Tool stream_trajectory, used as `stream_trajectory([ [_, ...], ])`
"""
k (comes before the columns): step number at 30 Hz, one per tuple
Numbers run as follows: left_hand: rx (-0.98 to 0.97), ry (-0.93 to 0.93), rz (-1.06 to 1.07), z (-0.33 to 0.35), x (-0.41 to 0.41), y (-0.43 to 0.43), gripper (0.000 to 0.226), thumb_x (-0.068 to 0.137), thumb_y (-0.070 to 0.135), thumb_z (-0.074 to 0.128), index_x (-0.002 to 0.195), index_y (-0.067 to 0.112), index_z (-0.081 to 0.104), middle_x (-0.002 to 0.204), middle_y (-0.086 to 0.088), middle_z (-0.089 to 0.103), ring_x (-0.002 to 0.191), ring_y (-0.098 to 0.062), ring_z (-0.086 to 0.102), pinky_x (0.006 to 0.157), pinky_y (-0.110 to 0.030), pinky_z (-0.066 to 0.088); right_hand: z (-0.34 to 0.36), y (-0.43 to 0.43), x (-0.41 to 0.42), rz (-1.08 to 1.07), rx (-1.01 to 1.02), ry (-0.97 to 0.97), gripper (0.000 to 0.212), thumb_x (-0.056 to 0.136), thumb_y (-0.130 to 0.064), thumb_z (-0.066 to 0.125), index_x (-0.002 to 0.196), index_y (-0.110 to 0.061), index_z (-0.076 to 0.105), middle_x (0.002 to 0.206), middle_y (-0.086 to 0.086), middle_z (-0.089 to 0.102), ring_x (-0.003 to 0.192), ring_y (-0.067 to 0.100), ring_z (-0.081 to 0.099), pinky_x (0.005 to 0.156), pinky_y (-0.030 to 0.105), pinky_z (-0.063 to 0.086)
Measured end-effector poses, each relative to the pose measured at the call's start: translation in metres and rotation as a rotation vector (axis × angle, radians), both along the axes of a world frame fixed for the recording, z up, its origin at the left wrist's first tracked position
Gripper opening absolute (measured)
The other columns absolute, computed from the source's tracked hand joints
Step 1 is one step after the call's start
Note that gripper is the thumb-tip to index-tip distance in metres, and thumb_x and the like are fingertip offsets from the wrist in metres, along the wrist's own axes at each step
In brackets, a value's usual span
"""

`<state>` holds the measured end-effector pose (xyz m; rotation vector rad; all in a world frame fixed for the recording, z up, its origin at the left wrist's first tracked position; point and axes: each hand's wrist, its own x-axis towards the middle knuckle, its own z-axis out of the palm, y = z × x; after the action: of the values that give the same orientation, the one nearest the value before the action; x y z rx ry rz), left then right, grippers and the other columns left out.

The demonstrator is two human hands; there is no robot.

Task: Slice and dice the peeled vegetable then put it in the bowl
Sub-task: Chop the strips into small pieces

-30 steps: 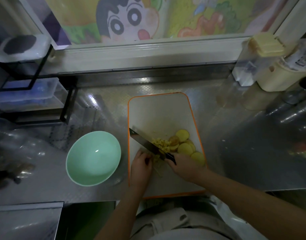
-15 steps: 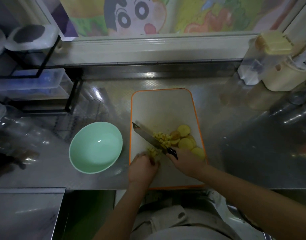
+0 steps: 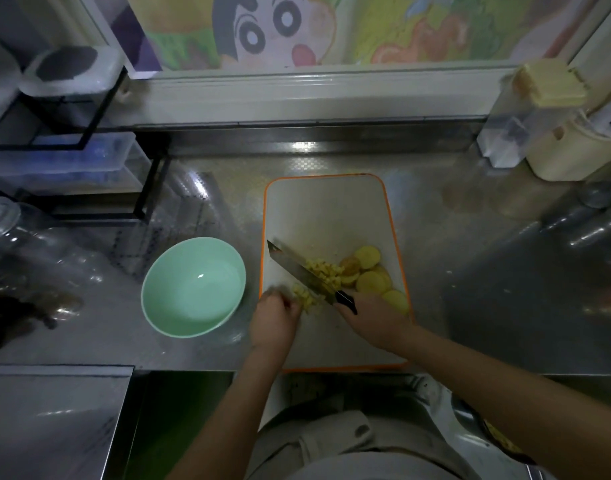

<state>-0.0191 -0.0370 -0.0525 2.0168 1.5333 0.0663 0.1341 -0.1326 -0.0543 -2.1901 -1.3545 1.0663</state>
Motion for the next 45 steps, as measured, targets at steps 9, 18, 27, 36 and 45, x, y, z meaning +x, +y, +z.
stream_trajectory([
  [9, 0.036, -0.174, 0.059, -0.009, 0.004, 0.005, 0.014, 0.092, 0.012, 0.051, 0.092, 0.000, 0.057, 0.098, -0.017, 0.056, 0.087, -0.032, 0.056, 0.067, -0.028, 0.033, 0.005, -0.002, -0.002, -0.004, -0.017, -0.013, 0.036, 0.100, -0.034, 0.041, 0.094, -0.002, 0.057, 0.062, -0.002, 0.042, 0.059, 0.021, 0.045, 0.053, 0.032, 0.029],
  [18, -0.018, -0.280, 0.103, -0.018, 0.009, 0.002, 0.029, 0.090, 0.015, 0.054, 0.117, 0.006, 0.053, 0.118, -0.014, 0.052, 0.106, -0.030, 0.053, 0.091, -0.036, 0.042, 0.015, -0.004, -0.010, -0.042, 0.027, -0.012, 0.038, 0.099, -0.030, 0.044, 0.063, -0.028, 0.034, 0.057, -0.006, 0.037, 0.050, 0.009, 0.036, 0.046, 0.024, 0.023],
  [27, 0.004, -0.264, 0.018, -0.022, 0.012, 0.005, 0.024, 0.086, 0.006, 0.054, 0.109, 0.004, 0.061, 0.109, -0.014, 0.054, 0.094, -0.028, 0.055, 0.078, -0.024, 0.038, 0.015, 0.000, -0.011, -0.077, 0.000, -0.025, 0.037, 0.097, -0.041, 0.045, 0.084, -0.007, 0.054, 0.065, 0.004, 0.049, 0.060, 0.021, 0.048, 0.054, 0.033, 0.034],
  [36, 0.055, -0.324, 0.082, -0.027, 0.012, 0.006, 0.011, 0.086, 0.009, 0.058, 0.094, 0.007, 0.065, 0.086, 0.001, 0.054, 0.080, -0.018, 0.054, 0.069, -0.022, 0.036, 0.019, 0.003, -0.010, -0.031, -0.071, -0.038, 0.038, 0.097, -0.040, 0.044, 0.064, -0.025, 0.034, 0.058, -0.003, 0.037, 0.049, 0.012, 0.035, 0.048, 0.029, 0.026],
  [45, 0.022, -0.339, 0.087, -0.036, 0.010, 0.011, 0.005, 0.084, 0.010, 0.060, 0.084, 0.009, 0.066, 0.083, -0.004, 0.063, 0.074, -0.016, 0.057, 0.066, -0.022, 0.038, 0.033, 0.007, -0.016, -0.016, -0.115, -0.083, 0.039, 0.099, -0.036, 0.043, 0.064, -0.023, 0.030, 0.060, -0.004, 0.037, 0.049, 0.009, 0.035, 0.042, 0.023, 0.022],
])
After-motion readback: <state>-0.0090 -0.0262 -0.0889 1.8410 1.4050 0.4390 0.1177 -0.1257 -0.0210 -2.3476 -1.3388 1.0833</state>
